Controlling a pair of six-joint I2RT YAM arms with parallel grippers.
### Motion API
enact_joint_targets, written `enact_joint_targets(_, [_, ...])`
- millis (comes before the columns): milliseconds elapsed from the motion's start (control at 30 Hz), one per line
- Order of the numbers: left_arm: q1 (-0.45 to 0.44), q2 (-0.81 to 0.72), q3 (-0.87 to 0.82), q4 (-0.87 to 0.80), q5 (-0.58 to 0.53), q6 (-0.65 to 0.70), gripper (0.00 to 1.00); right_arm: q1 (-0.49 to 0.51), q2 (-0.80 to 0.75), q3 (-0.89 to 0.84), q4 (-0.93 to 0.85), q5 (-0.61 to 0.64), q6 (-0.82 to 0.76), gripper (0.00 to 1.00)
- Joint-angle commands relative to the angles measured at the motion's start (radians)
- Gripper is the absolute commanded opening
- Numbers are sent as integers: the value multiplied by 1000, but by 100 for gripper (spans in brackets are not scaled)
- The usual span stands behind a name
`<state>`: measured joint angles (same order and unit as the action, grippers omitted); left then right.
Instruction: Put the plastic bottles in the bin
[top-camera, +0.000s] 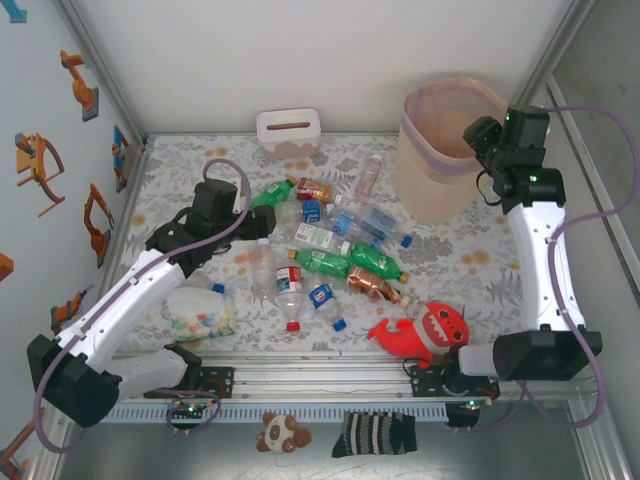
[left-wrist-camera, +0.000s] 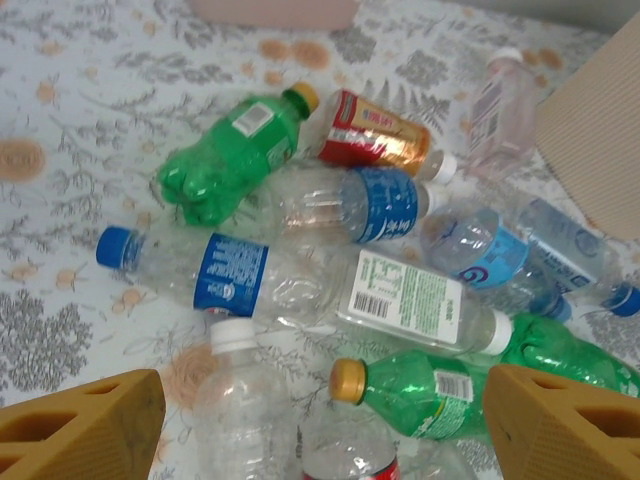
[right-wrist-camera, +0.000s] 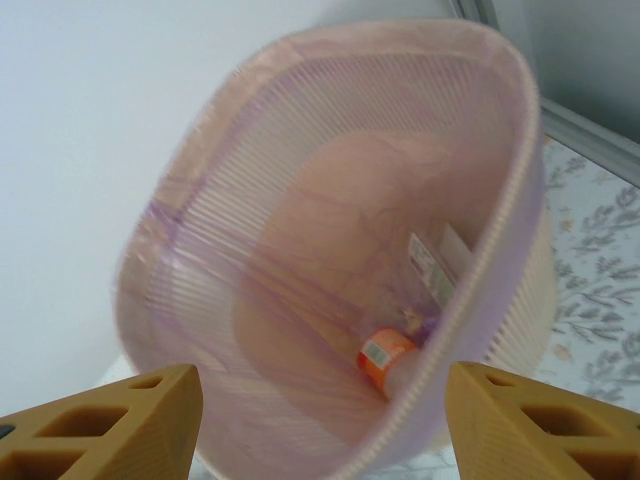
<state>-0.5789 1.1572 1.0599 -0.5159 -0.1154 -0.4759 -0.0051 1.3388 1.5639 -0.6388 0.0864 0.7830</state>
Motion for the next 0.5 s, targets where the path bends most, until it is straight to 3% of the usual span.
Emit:
enact_joint_targets(0, [12,34,-12,-70,54,-54,82,-8,-46,-58,-18,23,-68,64])
enact_joint_targets(467, [18,192,-101,-152,147,-113,68,-8,-105,-217,-62,-5,-70,64])
